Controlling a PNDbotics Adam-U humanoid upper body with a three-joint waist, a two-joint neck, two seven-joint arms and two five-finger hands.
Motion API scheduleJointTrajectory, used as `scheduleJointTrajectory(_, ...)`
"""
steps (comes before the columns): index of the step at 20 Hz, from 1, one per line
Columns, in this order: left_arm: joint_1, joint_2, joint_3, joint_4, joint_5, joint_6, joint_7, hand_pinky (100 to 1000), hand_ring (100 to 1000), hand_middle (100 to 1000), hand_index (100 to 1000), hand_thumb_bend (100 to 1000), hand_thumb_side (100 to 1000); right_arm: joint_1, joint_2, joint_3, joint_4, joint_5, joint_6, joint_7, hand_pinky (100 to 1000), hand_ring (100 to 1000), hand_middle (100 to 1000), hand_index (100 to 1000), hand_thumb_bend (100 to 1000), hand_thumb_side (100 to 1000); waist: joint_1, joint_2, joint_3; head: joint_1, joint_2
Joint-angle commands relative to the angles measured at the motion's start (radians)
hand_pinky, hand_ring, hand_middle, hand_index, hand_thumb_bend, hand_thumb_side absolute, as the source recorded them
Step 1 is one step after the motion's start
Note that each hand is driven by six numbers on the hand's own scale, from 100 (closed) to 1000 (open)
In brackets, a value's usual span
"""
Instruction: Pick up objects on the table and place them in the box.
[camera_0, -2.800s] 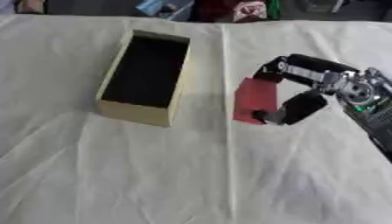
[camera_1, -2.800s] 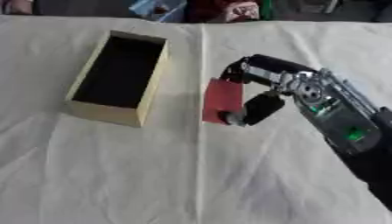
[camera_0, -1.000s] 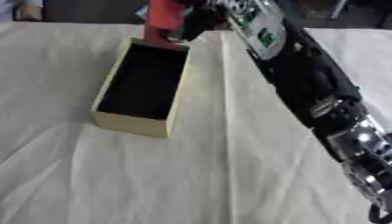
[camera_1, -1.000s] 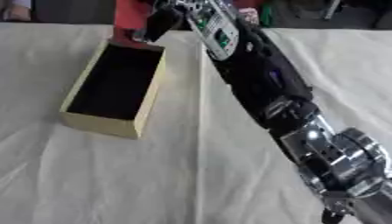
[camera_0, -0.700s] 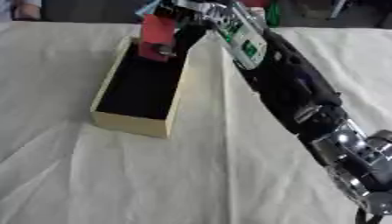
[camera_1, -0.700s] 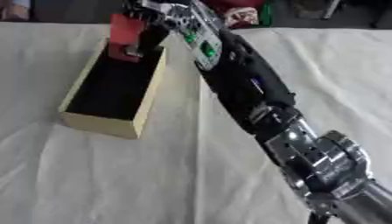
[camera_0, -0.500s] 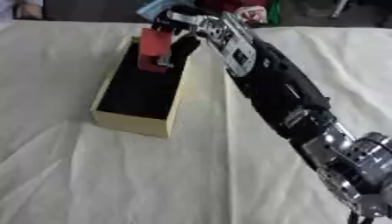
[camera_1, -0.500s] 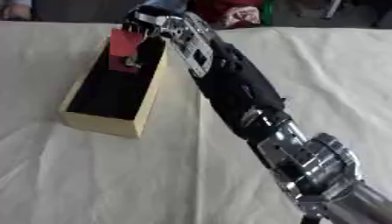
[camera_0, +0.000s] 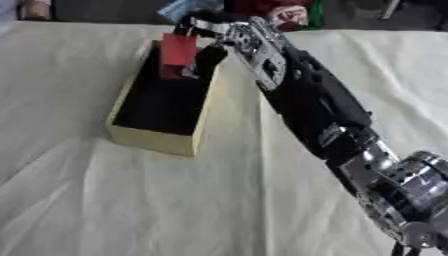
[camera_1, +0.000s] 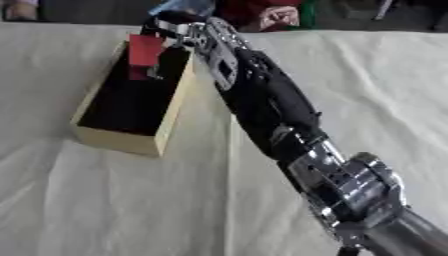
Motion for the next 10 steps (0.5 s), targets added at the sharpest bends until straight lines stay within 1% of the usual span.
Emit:
scheduleJointTrajectory(1,-0.013,0.01,0.001,-0.02,0.005,-0.001,-0.004,565,555,519,647,179,100,-0.031,-0.001,-0.01,-0.008,0.051,-0.007,-0.019,899,871,831,902,539,352,-0.011,-0.004,0.002,-0.002,-0.006)
scheduleJointTrajectory(5,-0.014,0.01,0.001,-0.02,0.005,-0.001,-0.004,566,556,520,647,182,100,-0.035,0.002,-0.013,-0.007,0.077,-0.016,-0.023,903,882,840,913,563,375,-0.011,-0.006,0.002,-0.003,-0.007)
scheduleJointTrajectory(10,-0.015,0.011,0.001,-0.02,0.006,-0.002,-0.005,566,556,520,647,183,100,-0.038,0.002,-0.012,-0.004,0.097,-0.027,-0.015,909,892,849,922,579,380,-0.013,-0.008,0.0,-0.002,-0.007)
